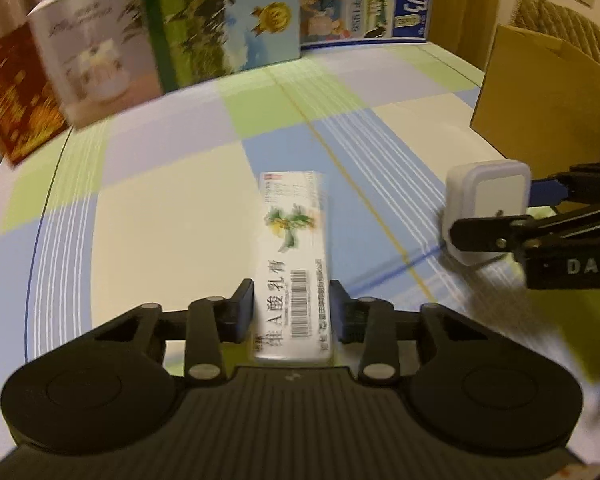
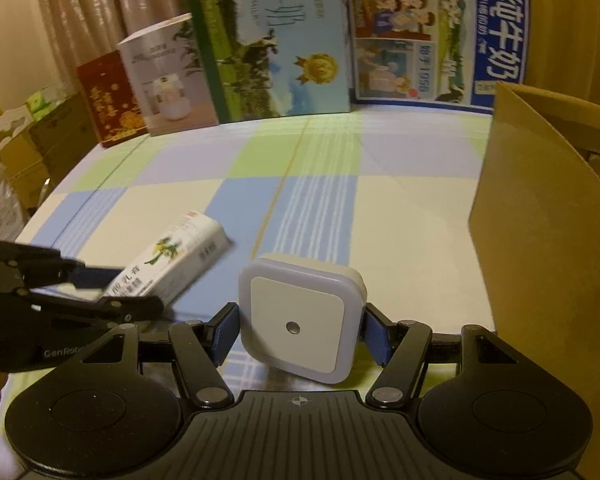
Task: Organize objects
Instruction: 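Grasp the white ointment box with the left tool while the right tool holds the night light, then carry the ointment box and night light over the cardboard box, then lower the ointment box and night light down into the cardboard box, then open the left tool to drop the ointment box while the right tool releases the night light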
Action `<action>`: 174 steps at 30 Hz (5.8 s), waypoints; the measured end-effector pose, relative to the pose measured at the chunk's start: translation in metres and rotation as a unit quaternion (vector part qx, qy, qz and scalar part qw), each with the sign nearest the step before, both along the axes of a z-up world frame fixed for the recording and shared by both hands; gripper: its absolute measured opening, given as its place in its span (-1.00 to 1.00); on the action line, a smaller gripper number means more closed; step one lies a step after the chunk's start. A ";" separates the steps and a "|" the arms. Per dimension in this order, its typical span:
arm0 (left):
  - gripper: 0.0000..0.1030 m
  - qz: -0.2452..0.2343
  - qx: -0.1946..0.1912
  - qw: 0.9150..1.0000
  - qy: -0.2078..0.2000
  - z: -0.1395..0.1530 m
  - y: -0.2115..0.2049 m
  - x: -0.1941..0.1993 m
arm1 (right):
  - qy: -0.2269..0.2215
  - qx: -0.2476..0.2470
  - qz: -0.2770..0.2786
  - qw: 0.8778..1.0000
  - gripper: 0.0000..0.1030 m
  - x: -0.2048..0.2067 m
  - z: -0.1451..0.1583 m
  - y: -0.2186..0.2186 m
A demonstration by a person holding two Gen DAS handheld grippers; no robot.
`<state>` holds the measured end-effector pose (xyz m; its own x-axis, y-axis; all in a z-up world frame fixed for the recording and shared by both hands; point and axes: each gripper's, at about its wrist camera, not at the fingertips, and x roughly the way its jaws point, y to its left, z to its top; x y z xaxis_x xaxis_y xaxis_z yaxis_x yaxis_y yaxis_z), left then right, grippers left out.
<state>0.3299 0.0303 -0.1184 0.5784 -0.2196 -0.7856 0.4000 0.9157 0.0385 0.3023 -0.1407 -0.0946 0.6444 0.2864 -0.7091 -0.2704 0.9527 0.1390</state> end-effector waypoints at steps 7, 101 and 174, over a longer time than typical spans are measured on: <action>-0.35 0.021 0.008 1.000 -0.003 0.000 0.002 -0.039 | 0.007 -0.001 0.021 1.000 0.20 -0.008 -0.001 0.008; -0.37 -0.042 -0.110 0.991 -0.067 0.170 -0.239 -0.226 | -0.060 0.013 -0.152 0.986 0.20 -0.218 0.171 -0.260; -0.09 -0.032 -0.102 0.993 -0.050 0.129 -0.272 -0.143 | 0.001 0.015 -0.123 0.992 0.20 -0.131 0.132 -0.279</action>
<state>0.1872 -0.2422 0.0109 0.6309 -0.4068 -0.6607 0.4613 0.8813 -0.1021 0.1717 -0.4195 0.0373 0.6961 0.1414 -0.7038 -0.0296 0.9852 0.1686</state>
